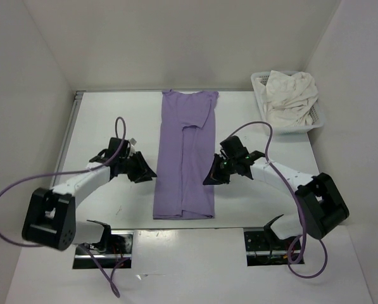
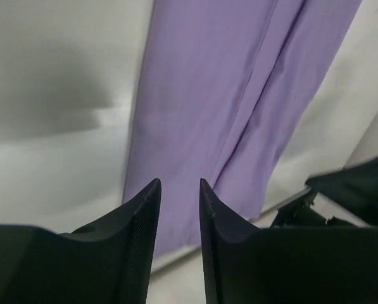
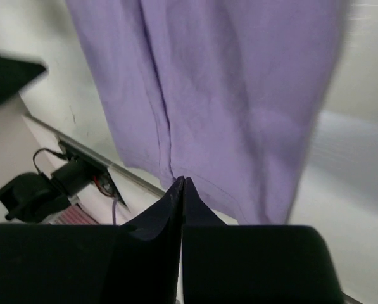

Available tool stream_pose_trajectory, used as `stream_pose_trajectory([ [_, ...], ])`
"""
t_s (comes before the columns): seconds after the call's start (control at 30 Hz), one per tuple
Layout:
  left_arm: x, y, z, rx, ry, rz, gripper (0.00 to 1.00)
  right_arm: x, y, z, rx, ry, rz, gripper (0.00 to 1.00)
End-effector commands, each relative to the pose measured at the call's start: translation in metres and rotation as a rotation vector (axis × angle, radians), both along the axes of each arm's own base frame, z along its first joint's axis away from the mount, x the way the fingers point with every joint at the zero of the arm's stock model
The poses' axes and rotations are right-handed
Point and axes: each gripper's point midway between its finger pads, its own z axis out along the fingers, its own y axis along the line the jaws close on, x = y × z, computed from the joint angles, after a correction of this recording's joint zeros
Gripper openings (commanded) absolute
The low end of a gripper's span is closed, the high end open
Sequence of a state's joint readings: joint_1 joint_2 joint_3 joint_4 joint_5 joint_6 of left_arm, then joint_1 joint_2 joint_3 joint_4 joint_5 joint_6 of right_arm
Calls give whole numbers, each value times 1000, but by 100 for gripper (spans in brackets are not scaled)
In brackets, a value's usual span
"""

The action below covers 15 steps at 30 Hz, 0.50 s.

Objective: Fold and stack the t-shirts
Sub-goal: Grab the bottom of the folded rectangular tshirt with both arms

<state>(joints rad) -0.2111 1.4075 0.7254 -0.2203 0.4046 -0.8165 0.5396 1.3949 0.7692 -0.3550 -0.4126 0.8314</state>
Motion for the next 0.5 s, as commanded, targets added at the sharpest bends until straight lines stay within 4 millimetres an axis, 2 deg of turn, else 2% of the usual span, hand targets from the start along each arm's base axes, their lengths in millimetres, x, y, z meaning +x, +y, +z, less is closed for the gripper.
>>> stream_pose_trajectory([
  [0.0,-45,6,20,-48,66,41,38,16,-10,12,-36,-27,-110,0],
  [0.03,-54,8,20,-40,69,32,38,16,-14,17,-32,-34,-120,0],
  [0.1,-65,12,26,-21,59,17,38,10,-22,12,-46,-19,-112,4],
  [0.2,-77,12,11,5,126,-35,38,-10,-28,-5,-63,49,-87,28],
  [0.23,-79,12,6,11,161,-35,38,-13,-29,-9,-67,67,-96,45],
  [0.33,-91,13,-17,39,298,-42,36,-20,-31,-10,-50,69,-98,64],
  [0.4,-101,11,-22,67,339,-55,38,-28,-37,-12,-57,74,-114,67],
  [0.43,-102,14,-23,83,344,-35,48,-32,-38,-13,-52,84,-130,70],
  [0.47,-106,14,-23,80,355,-21,50,-35,-40,-14,-51,82,-130,70],
])
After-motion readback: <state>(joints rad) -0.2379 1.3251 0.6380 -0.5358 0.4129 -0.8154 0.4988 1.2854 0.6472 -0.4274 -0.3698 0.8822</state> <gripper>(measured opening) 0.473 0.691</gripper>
